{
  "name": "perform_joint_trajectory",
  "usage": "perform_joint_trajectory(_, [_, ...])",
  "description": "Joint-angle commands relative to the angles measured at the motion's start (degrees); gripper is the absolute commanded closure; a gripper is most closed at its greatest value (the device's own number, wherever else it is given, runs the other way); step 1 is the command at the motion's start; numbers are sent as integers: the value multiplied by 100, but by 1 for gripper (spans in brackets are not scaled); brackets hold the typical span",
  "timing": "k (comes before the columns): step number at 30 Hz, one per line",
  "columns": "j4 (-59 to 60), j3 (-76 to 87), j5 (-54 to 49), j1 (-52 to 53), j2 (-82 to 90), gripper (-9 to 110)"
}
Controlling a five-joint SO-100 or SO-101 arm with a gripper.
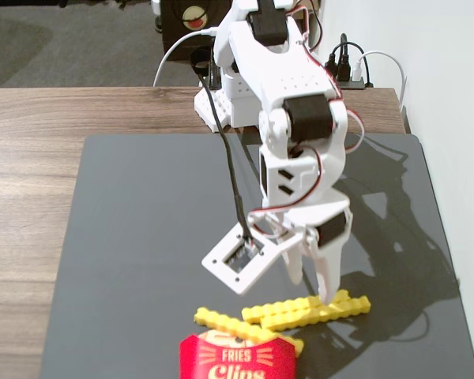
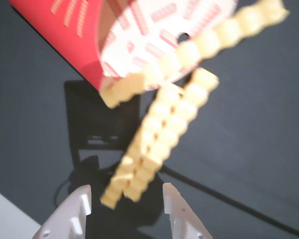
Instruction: Grab a fry
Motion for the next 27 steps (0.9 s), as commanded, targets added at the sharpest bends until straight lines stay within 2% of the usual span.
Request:
perform_joint_trajectory(1, [-246, -308, 62, -9, -35, 82])
perform_joint_trajectory(27, [-659, -439, 264, -158, -932, 82])
